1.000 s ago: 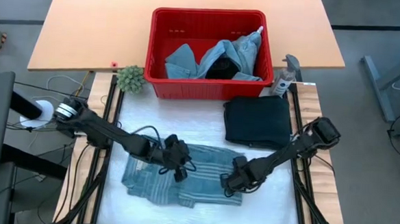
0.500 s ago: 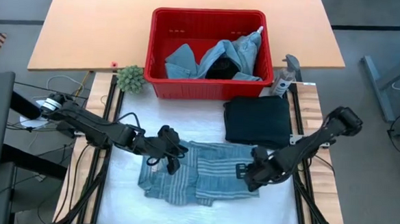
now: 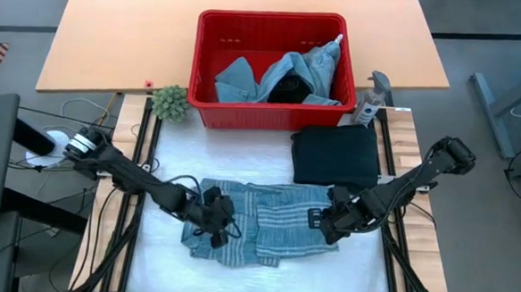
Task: Fold Laundry from Bin
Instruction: Fold the blue polo shirt
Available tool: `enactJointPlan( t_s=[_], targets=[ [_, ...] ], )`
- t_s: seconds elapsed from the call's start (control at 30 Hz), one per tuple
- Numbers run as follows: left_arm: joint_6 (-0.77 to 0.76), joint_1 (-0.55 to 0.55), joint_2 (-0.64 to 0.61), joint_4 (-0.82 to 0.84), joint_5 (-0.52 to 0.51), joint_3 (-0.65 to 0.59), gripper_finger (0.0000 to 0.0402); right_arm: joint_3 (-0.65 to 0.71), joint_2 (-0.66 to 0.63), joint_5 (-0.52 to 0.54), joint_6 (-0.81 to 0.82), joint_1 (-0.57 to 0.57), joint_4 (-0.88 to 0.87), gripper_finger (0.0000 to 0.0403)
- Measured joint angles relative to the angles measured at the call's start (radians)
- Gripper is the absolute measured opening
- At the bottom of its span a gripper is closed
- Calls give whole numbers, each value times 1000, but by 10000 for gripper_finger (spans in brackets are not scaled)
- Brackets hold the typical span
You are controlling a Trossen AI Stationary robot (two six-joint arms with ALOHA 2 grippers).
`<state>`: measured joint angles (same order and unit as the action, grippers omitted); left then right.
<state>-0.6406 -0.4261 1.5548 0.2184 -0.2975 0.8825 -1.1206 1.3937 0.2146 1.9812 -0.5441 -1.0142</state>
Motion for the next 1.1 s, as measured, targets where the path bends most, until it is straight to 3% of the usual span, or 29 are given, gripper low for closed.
enactJointPlan(
  t_s=[0.23,0.43,0.6,1.1],
  targets=[
    [24,-5,160,-65,15,0,0,0,0,-1,-18,10,1,27],
    [39,27,259,-165,95,6,0,-37,0,-3,-42,8,-5,27],
    [37,47,277,-225,152,19,0,-94,0,16,-76,11,-41,27],
    [70,111,280,-297,132,52,0,-235,24,53,-276,102,-41,27]
  ],
)
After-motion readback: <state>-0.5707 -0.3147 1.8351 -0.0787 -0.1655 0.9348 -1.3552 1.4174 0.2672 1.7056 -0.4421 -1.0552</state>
